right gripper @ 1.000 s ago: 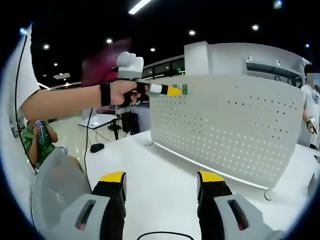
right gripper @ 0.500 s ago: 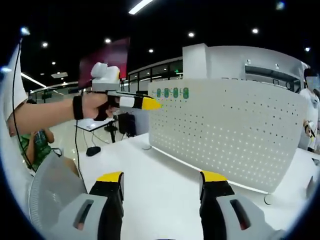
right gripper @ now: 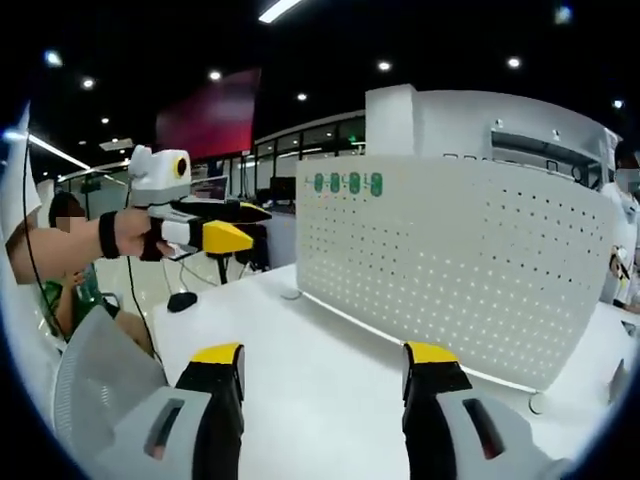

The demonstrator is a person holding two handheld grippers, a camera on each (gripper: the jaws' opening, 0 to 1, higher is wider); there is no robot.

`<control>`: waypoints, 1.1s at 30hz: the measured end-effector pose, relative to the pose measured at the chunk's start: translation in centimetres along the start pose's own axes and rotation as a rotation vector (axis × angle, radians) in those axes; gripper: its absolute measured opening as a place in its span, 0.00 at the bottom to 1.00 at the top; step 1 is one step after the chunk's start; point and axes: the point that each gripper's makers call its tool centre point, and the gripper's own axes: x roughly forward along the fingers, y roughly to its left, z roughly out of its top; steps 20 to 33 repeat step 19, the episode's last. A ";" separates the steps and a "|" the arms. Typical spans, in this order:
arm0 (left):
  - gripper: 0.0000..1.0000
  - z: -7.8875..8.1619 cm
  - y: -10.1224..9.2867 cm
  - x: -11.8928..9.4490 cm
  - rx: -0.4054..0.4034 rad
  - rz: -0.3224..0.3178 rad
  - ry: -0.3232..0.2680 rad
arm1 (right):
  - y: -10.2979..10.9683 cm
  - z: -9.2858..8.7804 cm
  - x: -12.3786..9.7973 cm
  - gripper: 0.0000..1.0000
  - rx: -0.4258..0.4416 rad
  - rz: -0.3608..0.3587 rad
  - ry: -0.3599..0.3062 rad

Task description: Insert the hook assembly into the mounting plate slot until the hook locks in place.

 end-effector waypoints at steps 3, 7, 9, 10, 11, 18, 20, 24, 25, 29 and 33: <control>0.75 -0.8 0.1 -1.6 0.001 -0.014 0.023 | 0.2 0.5 0.1 0.69 0.014 -0.007 -0.014; 0.76 -1.0 -0.1 -3.8 -0.005 -0.036 0.019 | 1.0 1.0 0.1 0.68 0.002 -0.012 -0.014; 0.77 -0.9 -0.4 -4.7 -0.002 -0.050 0.010 | 1.3 1.2 0.0 0.68 0.013 -0.014 -0.017; 0.77 -1.0 -0.4 -5.1 0.005 -0.051 0.013 | 1.4 1.3 -0.1 0.68 0.012 -0.018 -0.021; 0.77 -1.2 -0.4 -5.7 0.007 -0.054 0.021 | 1.5 1.3 -0.1 0.68 0.006 -0.023 -0.020; 0.81 -1.0 -0.3 -8.4 0.010 -0.070 0.012 | 2.0 1.7 -1.1 0.69 0.017 -0.065 -0.026; 0.81 -1.0 -0.3 -8.7 0.011 -0.073 0.012 | 2.0 1.8 -1.3 0.69 0.024 -0.074 -0.027; 0.81 -1.0 -0.3 -8.7 0.011 -0.073 0.012 | 2.0 1.8 -1.3 0.69 0.024 -0.074 -0.027; 0.81 -1.0 -0.3 -8.7 0.011 -0.073 0.012 | 2.0 1.8 -1.3 0.69 0.024 -0.074 -0.027; 0.81 -1.0 -0.3 -8.7 0.011 -0.073 0.012 | 2.0 1.8 -1.3 0.69 0.024 -0.074 -0.027; 0.81 -1.0 -0.3 -8.7 0.011 -0.073 0.012 | 2.0 1.8 -1.3 0.69 0.024 -0.074 -0.027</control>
